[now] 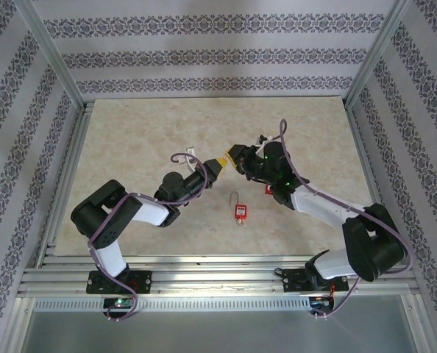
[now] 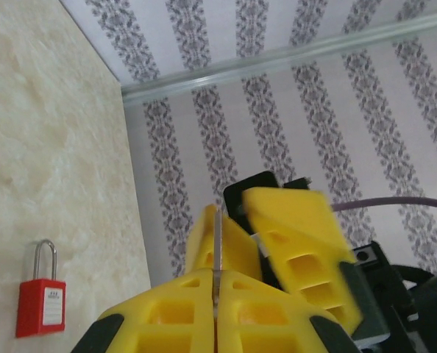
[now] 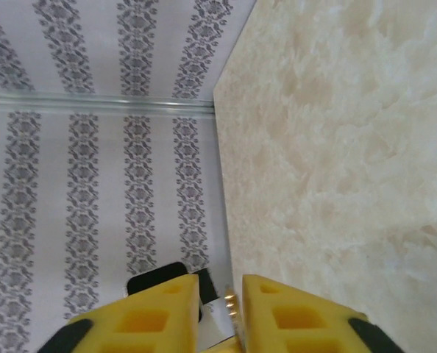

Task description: Unlock with the key

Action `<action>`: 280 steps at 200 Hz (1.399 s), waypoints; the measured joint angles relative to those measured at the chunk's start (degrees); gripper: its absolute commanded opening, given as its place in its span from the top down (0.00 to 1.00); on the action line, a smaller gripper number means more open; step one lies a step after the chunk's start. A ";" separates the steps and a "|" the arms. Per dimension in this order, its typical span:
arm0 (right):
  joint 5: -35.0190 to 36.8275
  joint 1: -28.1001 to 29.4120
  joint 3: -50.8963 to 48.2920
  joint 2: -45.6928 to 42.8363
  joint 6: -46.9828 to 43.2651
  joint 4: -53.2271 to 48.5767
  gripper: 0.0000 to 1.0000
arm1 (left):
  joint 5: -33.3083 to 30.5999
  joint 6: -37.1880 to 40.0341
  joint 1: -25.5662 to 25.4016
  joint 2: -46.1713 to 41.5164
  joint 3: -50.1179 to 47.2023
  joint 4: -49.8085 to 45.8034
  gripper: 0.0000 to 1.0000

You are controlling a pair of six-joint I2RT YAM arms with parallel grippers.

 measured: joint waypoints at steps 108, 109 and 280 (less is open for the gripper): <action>-4.46 0.04 -0.96 -16.87 -23.21 -15.89 0.55 | 28.44 40.98 3.41 -20.65 19.17 -60.76 1.00; -4.48 0.04 -1.05 -17.03 -23.45 -15.91 0.55 | 28.59 41.55 3.41 -20.65 19.47 -61.53 1.00; -24.94 -5.11 -4.72 -16.83 -38.47 -12.61 0.70 | 36.65 65.37 7.21 -16.63 34.62 -95.91 1.00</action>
